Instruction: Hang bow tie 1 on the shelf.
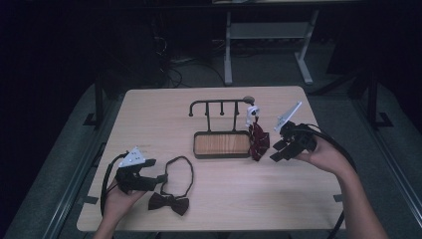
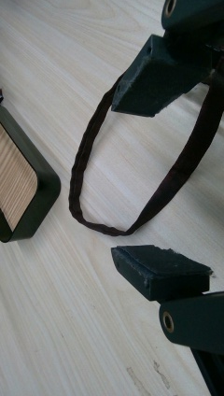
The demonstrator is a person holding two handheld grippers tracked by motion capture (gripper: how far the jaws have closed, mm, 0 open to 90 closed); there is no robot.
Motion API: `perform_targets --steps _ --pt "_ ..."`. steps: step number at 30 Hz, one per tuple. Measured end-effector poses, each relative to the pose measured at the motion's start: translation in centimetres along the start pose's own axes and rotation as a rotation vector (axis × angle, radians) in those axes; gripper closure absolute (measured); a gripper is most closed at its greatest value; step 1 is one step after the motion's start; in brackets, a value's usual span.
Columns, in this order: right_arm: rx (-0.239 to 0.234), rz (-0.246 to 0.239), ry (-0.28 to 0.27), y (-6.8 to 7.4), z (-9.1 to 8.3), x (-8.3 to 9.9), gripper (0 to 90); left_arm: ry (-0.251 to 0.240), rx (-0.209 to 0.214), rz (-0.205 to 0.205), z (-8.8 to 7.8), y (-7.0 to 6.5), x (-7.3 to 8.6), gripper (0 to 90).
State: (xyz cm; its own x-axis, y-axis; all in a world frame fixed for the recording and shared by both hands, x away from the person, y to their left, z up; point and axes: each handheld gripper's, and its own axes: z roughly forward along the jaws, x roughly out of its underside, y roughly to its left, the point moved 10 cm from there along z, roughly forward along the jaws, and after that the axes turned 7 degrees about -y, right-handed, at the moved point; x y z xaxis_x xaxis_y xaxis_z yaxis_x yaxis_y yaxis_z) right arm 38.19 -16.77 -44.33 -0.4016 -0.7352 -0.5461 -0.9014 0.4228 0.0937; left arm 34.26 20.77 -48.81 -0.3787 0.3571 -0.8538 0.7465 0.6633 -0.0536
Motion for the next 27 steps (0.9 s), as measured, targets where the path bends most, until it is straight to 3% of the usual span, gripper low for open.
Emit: perform_targets --steps 27 --pt "-0.019 0.031 -0.083 2.6 2.4 3.9 43.4 0.036 -0.004 0.013 0.3 -0.1 0.4 25.3"
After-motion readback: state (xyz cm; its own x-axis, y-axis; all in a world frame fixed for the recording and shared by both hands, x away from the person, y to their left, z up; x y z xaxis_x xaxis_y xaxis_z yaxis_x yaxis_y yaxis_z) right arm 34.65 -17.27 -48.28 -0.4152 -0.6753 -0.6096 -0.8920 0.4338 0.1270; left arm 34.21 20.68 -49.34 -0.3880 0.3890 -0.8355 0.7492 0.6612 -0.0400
